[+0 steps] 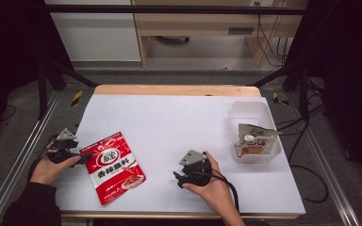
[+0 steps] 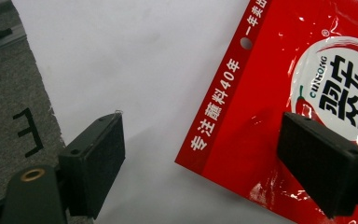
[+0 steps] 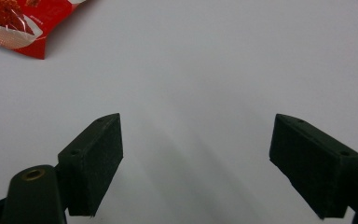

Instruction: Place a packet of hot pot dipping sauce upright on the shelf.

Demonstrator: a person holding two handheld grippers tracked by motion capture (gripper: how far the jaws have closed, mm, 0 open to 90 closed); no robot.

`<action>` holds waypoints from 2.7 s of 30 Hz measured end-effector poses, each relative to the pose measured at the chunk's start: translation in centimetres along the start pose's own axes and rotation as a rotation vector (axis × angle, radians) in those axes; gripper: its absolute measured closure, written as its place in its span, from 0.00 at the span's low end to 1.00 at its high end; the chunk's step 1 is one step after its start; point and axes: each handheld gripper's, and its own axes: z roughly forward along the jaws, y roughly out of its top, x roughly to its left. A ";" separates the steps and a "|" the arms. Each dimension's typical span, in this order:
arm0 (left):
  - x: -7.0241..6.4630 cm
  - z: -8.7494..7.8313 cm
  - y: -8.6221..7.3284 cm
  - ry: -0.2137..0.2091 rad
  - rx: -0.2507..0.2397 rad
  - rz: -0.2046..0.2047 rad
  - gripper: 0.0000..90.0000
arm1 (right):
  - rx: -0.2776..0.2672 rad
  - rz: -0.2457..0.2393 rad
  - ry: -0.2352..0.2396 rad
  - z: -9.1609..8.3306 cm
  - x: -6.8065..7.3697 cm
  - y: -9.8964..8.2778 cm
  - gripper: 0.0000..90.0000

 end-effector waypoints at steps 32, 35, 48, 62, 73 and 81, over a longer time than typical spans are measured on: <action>-1.6 -1.4 0.8 -0.158 -0.024 0.005 0.50 | 0.002 0.000 -0.002 -0.1 -0.1 0.0 0.20; -1.8 -1.3 1.0 -0.183 -0.034 0.034 0.54 | 0.002 -0.001 0.000 -0.1 -0.1 0.0 0.20; -2.1 -0.5 0.7 -0.159 0.023 0.036 0.57 | 0.006 -0.009 0.010 0.1 0.1 0.0 0.20; -2.1 -0.2 0.7 -0.107 0.025 0.050 0.71 | 0.007 -0.013 0.009 0.2 0.1 0.0 0.20; -2.1 0.0 0.7 -0.089 0.056 0.044 0.79 | 0.009 -0.014 0.007 0.2 0.1 0.0 0.20; -2.1 -0.1 0.8 -0.061 0.062 0.055 0.95 | 0.010 -0.017 0.005 0.2 0.0 0.0 0.20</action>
